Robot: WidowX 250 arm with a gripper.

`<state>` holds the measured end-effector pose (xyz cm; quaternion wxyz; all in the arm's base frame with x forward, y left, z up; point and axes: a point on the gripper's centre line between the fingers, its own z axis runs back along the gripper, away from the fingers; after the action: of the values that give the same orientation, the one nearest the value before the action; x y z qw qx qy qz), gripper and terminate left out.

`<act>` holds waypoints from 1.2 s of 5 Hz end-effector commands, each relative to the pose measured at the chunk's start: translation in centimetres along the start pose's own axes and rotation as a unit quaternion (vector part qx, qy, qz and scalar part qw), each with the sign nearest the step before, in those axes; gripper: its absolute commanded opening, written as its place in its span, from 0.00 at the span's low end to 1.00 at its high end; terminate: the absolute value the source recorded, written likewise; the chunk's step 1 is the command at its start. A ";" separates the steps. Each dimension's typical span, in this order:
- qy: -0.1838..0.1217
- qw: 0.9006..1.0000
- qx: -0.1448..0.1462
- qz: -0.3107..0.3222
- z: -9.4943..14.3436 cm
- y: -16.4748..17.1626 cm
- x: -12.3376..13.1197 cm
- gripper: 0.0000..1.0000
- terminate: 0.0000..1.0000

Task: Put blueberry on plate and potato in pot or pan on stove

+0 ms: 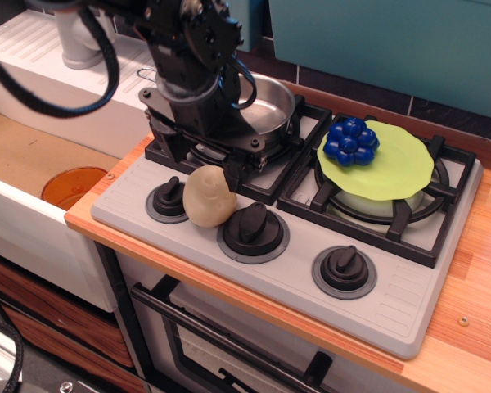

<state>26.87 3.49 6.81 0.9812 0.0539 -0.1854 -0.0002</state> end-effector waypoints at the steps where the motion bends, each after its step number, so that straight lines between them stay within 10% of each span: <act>1: -0.018 1.000 0.001 0.006 -0.8 -0.2 -0.3 1.00 0.00; 6: -0.045 0.999 -0.017 0.013 -4.3 -1.9 -1.2 1.00 0.00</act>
<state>27.47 2.71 2.25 0.9701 0.0364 -0.2396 0.0103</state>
